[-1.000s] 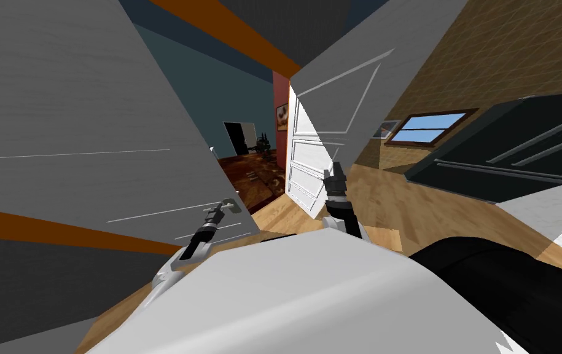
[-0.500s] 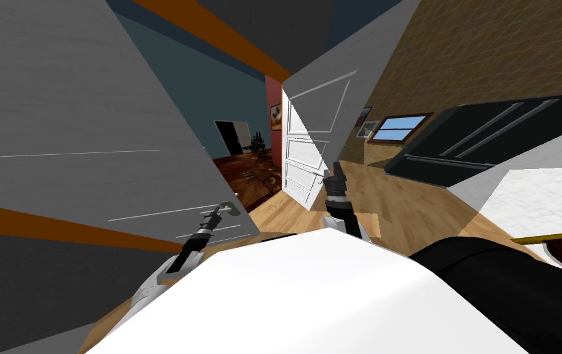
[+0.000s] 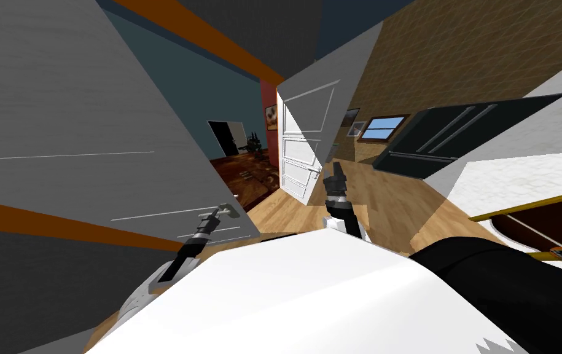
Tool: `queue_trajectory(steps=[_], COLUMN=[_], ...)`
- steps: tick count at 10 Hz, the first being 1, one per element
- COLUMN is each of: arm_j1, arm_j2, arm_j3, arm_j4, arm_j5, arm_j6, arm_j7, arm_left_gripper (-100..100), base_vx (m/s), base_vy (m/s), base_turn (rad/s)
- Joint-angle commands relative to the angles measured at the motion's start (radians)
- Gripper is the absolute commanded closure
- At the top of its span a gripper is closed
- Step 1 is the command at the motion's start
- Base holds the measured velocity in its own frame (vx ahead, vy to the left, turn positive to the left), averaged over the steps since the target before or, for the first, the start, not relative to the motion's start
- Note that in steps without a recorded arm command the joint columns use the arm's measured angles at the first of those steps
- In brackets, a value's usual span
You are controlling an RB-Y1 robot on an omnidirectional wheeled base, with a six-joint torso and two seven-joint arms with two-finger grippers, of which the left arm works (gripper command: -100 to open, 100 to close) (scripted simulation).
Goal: Pull the door open
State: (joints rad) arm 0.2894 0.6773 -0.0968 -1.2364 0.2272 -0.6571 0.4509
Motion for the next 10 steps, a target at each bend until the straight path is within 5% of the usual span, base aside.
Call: queue_trajectory(steps=[1, 6, 7, 10], arm_j1=[0.017, 0.064, 0.053, 0.078], arm_j2=[0.016, 0.066, 0.06, 0.08], arm_j3=[-0.007, -0.027, -0.026, -0.04], arm_j4=[0.005, 0.011, 0.014, 0.047], arm_j5=[0.001, 0.006, 0.004, 0.0], arm_j6=[-0.03, -0.111, -0.099, -0.172], arm_j7=[0.012, 0.045, 0.041, 0.058], arm_left_gripper=[100, 100, 100, 100], base_vx=[-0.207, -0.198, -0.097, -0.026], base_vy=[0.069, 0.067, 0.021, 0.01], base_turn=[-0.174, -0.136, -0.027, -0.016])
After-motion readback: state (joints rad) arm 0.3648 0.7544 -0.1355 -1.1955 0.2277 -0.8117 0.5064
